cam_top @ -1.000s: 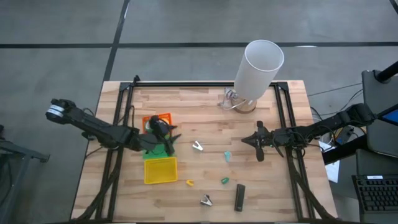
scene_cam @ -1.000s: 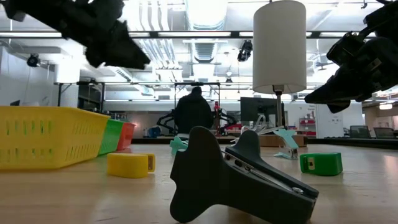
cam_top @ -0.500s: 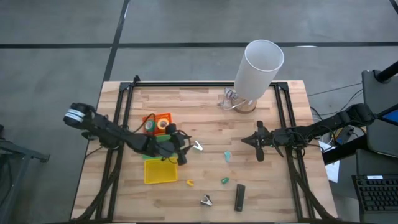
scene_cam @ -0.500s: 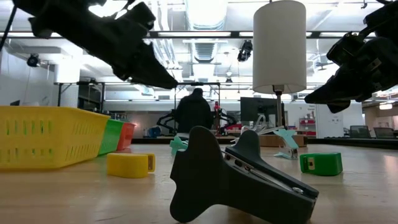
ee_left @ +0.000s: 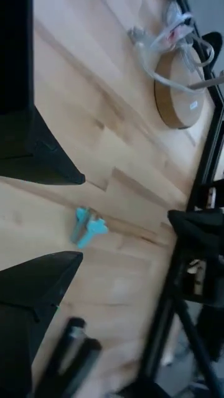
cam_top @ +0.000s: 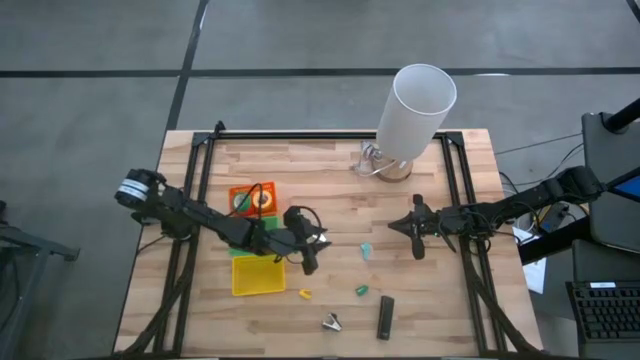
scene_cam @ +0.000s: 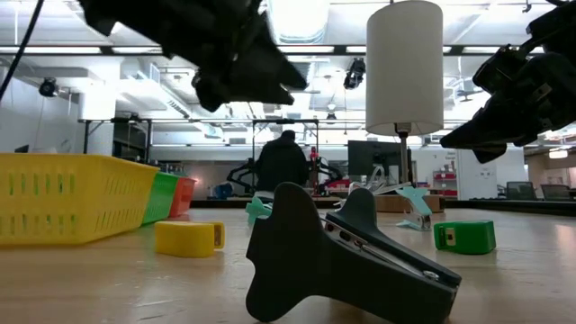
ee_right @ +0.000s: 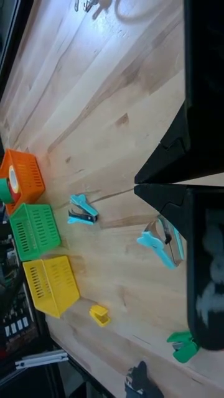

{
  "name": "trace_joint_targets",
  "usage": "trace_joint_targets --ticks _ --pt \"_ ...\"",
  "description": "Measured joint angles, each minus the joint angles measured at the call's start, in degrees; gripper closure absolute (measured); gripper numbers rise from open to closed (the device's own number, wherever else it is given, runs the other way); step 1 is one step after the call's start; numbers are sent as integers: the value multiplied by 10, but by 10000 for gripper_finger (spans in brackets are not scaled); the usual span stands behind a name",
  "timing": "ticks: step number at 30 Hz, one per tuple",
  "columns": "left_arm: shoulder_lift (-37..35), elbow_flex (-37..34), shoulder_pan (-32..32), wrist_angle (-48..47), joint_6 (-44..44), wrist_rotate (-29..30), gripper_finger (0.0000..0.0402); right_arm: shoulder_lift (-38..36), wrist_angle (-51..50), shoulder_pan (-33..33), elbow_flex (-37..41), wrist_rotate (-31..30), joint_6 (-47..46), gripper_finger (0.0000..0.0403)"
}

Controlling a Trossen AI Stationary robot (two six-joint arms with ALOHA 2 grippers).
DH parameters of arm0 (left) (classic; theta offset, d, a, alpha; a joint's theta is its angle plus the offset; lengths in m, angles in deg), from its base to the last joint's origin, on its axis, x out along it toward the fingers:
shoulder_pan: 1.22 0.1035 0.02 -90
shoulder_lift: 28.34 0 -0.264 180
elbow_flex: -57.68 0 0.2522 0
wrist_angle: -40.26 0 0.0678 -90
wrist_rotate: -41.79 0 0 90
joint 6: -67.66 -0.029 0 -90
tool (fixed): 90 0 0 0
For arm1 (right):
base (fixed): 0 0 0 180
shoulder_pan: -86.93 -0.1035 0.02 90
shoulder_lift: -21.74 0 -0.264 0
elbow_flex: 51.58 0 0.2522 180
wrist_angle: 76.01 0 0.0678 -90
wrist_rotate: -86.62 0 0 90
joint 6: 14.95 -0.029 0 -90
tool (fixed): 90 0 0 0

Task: Pick and place Stapler, Stapler remover, tape
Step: Put the black stapler into the green basket

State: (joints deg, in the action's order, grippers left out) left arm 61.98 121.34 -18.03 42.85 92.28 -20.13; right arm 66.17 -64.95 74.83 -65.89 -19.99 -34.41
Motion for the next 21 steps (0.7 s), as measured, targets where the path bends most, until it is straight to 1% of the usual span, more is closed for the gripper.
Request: trace_joint_targets --ticks 4,7,10,17,18,19,21 --pt "10 12 0 0 -2 0 216 0 8 0 0 1 -7 394" --pt "8 14 0 -2 -21 0 216 -1 10 0 0 13 -73 394" --pt "-1 13 0 2 -24 3 216 -2 17 0 0 44 -105 394" --pt "-4 5 2 17 7 6 216 -5 86 0 0 58 -134 394" --pt "-4 5 2 17 11 6 216 -5 86 1 -4 82 -121 394" --pt "-4 5 2 17 15 6 216 -5 85 0 -9 129 -102 394" --pt "-4 5 2 18 16 5 216 -2 85 -8 -27 243 -91 394"
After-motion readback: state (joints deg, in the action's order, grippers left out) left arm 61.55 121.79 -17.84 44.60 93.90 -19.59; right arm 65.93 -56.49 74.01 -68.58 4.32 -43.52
